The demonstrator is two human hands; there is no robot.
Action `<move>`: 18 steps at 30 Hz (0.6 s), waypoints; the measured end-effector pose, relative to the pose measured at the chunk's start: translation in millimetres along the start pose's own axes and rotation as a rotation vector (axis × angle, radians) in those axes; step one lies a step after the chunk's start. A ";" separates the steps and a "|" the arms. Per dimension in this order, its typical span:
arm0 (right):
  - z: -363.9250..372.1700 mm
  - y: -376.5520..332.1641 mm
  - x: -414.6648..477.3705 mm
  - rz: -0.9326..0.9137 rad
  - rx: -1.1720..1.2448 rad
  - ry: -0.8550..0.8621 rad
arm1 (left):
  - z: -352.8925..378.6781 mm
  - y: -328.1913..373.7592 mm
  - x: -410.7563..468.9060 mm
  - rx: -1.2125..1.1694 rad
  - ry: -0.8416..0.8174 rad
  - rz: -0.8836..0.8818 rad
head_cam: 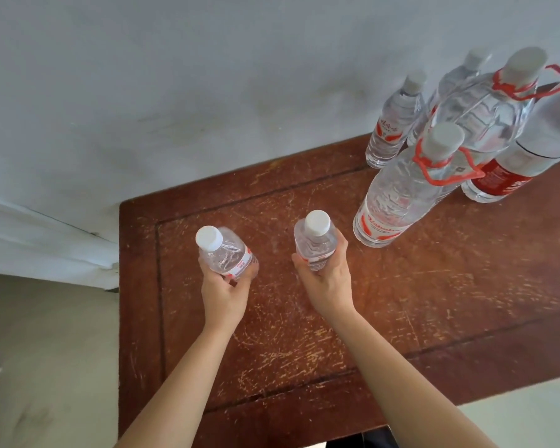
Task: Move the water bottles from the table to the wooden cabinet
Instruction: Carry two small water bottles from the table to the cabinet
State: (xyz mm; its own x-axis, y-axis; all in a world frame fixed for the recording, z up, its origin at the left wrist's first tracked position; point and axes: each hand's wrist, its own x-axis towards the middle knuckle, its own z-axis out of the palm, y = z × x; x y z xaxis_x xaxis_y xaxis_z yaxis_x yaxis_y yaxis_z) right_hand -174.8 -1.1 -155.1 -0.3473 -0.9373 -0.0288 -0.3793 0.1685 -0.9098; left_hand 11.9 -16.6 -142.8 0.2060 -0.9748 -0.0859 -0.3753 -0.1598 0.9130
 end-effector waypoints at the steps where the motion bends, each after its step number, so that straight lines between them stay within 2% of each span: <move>1: 0.6 1.9 0.6 -0.003 -0.004 0.000 | 3.9 -2.5 -0.4 -0.021 -0.002 -0.032; 5: 0.9 6.9 1.5 -0.019 -0.020 -0.017 | 14.1 -7.0 -4.0 -0.017 0.028 -0.047; 12: -11.5 -19.8 9.5 0.077 -0.032 -0.109 | -10.5 7.6 -0.9 0.129 -0.016 0.054; 18: -37.9 -67.5 -4.1 0.057 -0.079 0.025 | -66.4 59.0 -1.8 0.247 0.010 0.261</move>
State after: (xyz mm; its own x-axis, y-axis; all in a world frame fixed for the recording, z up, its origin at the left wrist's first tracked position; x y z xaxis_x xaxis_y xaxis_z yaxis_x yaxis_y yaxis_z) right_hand -180.3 2.9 -77.9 -0.3910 -0.9178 -0.0690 -0.4246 0.2464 -0.8712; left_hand 49.5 -13.9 -62.2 0.0833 -0.9863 0.1423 -0.6232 0.0598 0.7798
